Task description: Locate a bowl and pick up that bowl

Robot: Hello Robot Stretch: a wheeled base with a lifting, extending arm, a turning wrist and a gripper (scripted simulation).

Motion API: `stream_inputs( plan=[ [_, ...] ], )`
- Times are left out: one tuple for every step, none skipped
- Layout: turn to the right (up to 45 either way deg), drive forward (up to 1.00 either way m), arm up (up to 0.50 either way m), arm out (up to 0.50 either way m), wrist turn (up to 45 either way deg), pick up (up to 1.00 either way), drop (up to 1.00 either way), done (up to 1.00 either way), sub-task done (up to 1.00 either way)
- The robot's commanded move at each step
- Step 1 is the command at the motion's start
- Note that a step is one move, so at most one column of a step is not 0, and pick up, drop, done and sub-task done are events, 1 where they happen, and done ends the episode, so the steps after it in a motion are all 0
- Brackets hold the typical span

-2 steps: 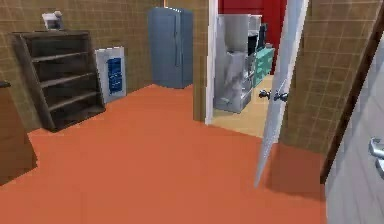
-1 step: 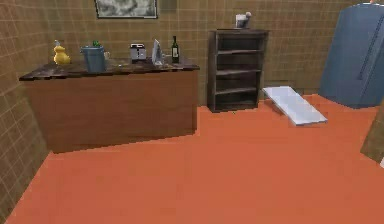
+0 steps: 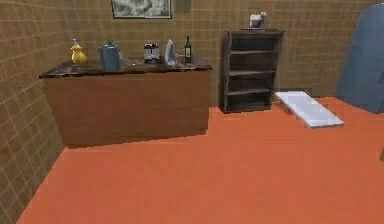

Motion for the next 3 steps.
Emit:
stream_inputs(
  plan=[
    [0.0, 0.2, 0.0, 0.0, 0.0, 0.0, 0.0, 0.0, 0.0],
    [45.0, 0.0, 0.0, 0.0, 0.0, 0.0, 0.0, 0.0, 0.0],
    [0.0, 1.0, 0.0, 0.0, 0.0, 0.0, 0.0, 0.0, 0.0]
  ],
)
